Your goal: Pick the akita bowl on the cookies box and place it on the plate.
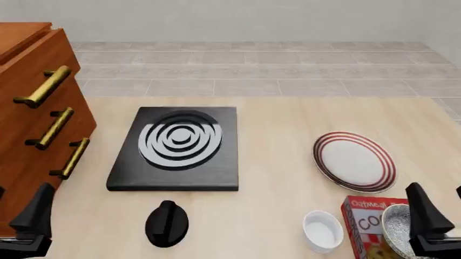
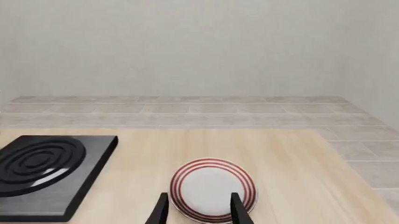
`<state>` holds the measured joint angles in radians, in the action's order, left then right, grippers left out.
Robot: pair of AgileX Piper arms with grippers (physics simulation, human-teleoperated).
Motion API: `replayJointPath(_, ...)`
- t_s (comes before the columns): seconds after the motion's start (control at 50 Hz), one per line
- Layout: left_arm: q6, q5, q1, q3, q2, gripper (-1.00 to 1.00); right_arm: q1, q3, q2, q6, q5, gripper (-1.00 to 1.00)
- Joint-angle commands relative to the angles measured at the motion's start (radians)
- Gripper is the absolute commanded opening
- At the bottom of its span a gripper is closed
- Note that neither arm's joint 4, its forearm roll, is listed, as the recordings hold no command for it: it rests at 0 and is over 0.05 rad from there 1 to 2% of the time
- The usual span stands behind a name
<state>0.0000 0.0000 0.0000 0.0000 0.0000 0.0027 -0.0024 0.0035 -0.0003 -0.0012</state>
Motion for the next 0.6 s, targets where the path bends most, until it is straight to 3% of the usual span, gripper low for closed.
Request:
replayJointPath(0.02, 0.0, 0.0, 0.0, 0.0, 0.0, 1.0, 0.024, -0.023, 0.02, -0.001, 0.003, 1.0)
replayJointPath(0.42, 0.0, 0.0, 0.0, 0.0, 0.0, 1.0, 0.037, 0.001, 0.064, 0.001, -0.032, 1.0)
replayJointPath(0.6, 0.0, 0.0, 0.0, 0.0, 0.0, 1.0, 0.027, -0.108, 0.025, 0.004, 0.082, 1.0)
